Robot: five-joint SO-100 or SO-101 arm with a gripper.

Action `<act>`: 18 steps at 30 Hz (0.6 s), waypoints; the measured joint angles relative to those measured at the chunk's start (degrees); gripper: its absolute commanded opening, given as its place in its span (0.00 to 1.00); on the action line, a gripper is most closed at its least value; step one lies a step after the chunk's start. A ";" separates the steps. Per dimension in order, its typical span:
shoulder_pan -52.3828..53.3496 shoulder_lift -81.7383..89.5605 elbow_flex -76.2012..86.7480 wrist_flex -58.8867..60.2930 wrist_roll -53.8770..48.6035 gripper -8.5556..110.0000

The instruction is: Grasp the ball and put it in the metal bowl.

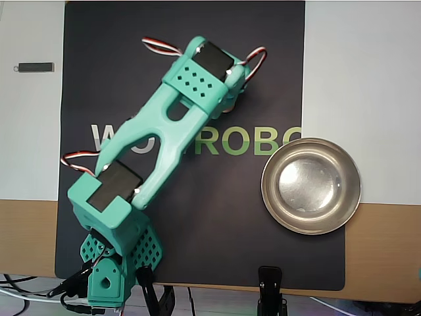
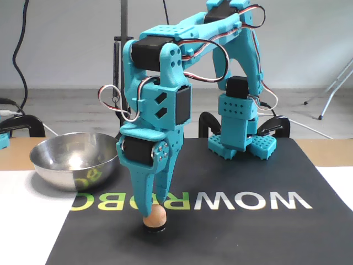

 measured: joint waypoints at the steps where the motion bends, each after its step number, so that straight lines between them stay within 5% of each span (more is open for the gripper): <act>1: 0.00 0.00 0.00 0.00 0.00 0.50; 18: 0.00 0.00 2.37 -0.26 0.00 0.50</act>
